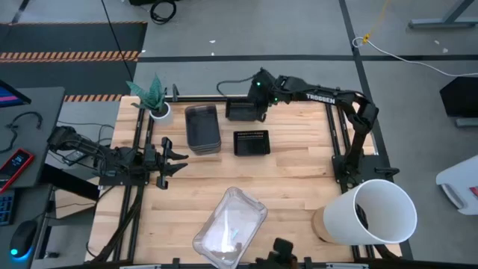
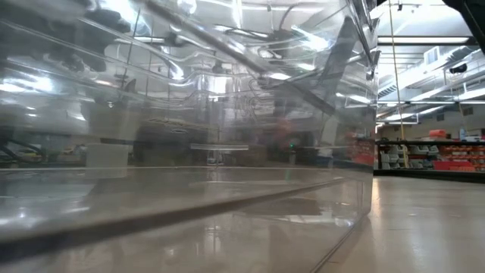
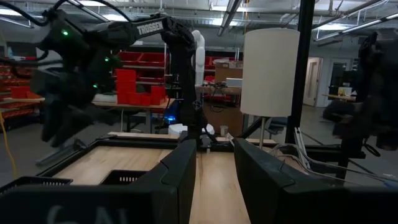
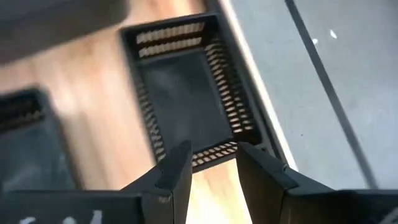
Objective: Stack baskets by color
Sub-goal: Stack the top black bin on top of the bottom black bin
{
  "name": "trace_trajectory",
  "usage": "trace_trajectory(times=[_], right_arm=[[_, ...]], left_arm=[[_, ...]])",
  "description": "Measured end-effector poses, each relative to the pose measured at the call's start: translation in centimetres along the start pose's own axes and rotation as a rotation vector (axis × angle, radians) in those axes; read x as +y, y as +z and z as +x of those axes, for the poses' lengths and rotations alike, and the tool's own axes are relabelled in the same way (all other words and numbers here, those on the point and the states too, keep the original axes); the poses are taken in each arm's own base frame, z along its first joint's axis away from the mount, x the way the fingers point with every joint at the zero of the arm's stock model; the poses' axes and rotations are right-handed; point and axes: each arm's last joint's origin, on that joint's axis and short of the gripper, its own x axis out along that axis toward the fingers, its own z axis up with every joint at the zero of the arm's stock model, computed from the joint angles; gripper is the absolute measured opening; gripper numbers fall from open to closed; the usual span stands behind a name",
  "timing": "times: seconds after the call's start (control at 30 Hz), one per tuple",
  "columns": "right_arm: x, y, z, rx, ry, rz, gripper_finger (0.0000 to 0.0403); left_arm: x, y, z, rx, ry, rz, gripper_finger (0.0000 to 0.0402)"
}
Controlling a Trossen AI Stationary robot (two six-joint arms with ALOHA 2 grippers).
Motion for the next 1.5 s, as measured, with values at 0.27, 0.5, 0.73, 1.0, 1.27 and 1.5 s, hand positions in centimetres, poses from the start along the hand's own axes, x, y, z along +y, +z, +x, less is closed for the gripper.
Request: trace_trajectory(times=[0.27,0.5,0.73,1.0,1.27,1.5], right_arm=[[-1.7,-1.3,1.9,-0.081,-0.043,0.227,0.0149],[-2.8,-2.8,2.9,-0.083,-0.058,0.449,0.0199],[-2.6,-4.4,4.1,-0.063,-0.016,0.546,0.023],[-2.3,-4.9,5.0,-0.145,-0.004,0.593,0.0229],[-1.8,-6.4,6.0,-0.141,-0.006,0.633,0.0228],[-1.2,-7.3,6.6,-0.15,0.005,0.634,0.0227]], left_arm=[[0.0,0.0,0.0,0.0,0.0,0.0,0.0117],[0.0,0.0,0.0,0.001,0.0,0.0,0.0117],[0.0,0.0,0.0,0.0,0.0,0.0,0.0117],[0.0,0.0,0.0,0.0,0.0,0.0,0.0117],[0.0,0.0,0.0,0.001,0.0,0.001,0.0117],[0.0,0.0,0.0,0.001,0.0,0.0,0.0117]])
